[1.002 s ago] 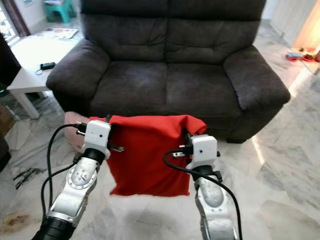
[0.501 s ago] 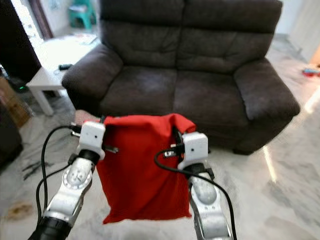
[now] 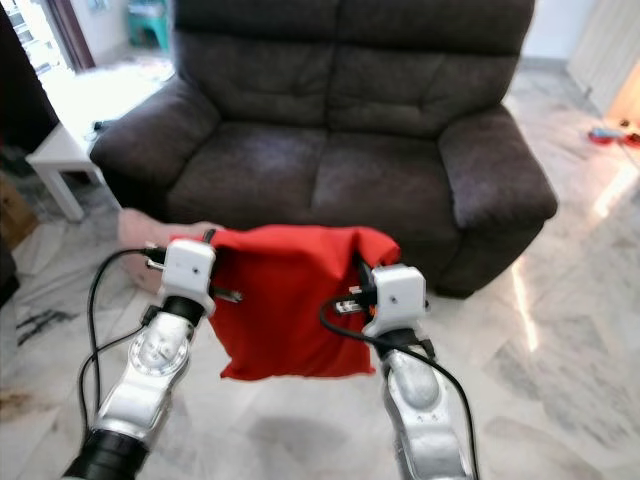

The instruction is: Move the pillow to the sofa from floor

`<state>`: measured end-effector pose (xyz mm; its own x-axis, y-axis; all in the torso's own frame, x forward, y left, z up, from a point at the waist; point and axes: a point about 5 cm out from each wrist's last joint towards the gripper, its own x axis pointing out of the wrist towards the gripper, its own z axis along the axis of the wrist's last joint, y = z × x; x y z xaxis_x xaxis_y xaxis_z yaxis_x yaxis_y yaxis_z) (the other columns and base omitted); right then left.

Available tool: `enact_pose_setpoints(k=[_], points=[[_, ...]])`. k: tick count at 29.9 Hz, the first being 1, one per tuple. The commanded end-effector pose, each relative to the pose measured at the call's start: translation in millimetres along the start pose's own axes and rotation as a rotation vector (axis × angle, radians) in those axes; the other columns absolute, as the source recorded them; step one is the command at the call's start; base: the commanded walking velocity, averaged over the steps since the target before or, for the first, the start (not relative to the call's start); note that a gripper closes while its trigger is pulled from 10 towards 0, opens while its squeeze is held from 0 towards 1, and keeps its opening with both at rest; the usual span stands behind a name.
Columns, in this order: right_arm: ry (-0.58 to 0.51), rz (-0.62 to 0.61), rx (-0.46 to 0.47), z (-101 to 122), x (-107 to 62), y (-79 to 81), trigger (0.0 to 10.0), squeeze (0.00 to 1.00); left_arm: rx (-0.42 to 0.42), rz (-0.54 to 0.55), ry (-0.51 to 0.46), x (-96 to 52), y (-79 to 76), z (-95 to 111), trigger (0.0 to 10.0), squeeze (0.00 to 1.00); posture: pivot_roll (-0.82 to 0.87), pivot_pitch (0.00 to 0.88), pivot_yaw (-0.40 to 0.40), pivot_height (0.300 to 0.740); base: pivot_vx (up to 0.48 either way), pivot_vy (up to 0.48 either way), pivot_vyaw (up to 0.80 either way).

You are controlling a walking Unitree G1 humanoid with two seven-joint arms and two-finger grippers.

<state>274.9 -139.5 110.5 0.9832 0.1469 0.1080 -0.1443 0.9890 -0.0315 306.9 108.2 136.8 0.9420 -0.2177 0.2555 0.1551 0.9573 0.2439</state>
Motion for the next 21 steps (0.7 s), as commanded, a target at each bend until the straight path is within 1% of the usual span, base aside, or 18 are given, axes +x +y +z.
enact_pose_setpoints(k=[1, 8, 10, 14, 21], points=[[-0.086, 0.021, 0.017, 17.5, 7.5, 7.9, 10.0, 0.0, 0.021, 0.007, -0.092, 5.8, 5.0, 16.7, 10.0, 0.0, -0.06, 0.0, -0.041, 0.74, 0.0, -0.296, 0.0], [-0.072, -0.024, 0.046, 16.7, 8.3, 2.4, 10.0, 0.0, 0.021, -0.003, -0.091, 5.9, 3.5, 16.3, 10.0, 0.0, -0.06, 0.0, -0.04, 0.74, 0.0, -0.298, 0.0], [-0.069, -0.032, 0.045, 16.5, 8.3, 1.6, 10.0, 0.0, 0.021, -0.006, -0.091, 5.8, 3.2, 16.4, 10.0, 0.0, -0.06, 0.0, -0.04, 0.74, 0.0, -0.296, -0.47], [-0.074, -0.036, 0.046, 16.8, 8.2, 1.1, 10.0, 0.0, 0.021, -0.009, -0.091, 5.6, 2.5, 16.1, 10.0, 0.0, -0.06, 0.0, -0.04, 0.74, 0.0, -0.299, -0.8], [-0.081, -0.032, 0.039, 18.0, 8.3, 2.3, 10.0, 0.0, 0.02, -0.008, -0.093, 5.5, 1.6, 16.4, 10.0, 0.0, -0.06, 0.0, -0.043, 0.74, 0.0, -0.299, 0.0]])
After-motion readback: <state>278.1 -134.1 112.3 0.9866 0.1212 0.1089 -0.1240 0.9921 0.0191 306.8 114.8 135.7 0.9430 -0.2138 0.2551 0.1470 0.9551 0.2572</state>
